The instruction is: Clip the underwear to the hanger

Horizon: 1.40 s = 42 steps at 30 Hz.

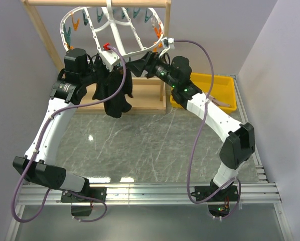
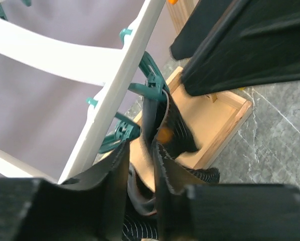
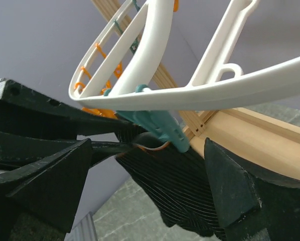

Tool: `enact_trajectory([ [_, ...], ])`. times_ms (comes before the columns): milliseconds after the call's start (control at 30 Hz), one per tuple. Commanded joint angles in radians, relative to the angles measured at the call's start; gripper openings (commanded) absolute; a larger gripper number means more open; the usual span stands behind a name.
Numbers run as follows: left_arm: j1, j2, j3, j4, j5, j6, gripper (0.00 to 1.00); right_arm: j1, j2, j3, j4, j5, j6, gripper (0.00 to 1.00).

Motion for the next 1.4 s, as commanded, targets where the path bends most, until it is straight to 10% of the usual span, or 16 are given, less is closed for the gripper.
enact_trajectory([
  [0, -0.007, -0.038, 0.011, 0.009, 0.041, -0.027, 0.32, -0.018, -0.093, -0.029, 0.000, -0.019, -0.050, 0.99],
  [633, -0.054, -0.169, -0.034, -0.187, 0.060, -0.187, 0.98, -0.048, -0.478, -0.331, -0.232, 0.007, -0.280, 1.00],
  [1367, 0.116, -0.280, -0.414, -0.381, 0.091, -0.475, 0.99, -0.153, -1.024, -0.738, -0.585, 0.272, -0.543, 1.00],
])
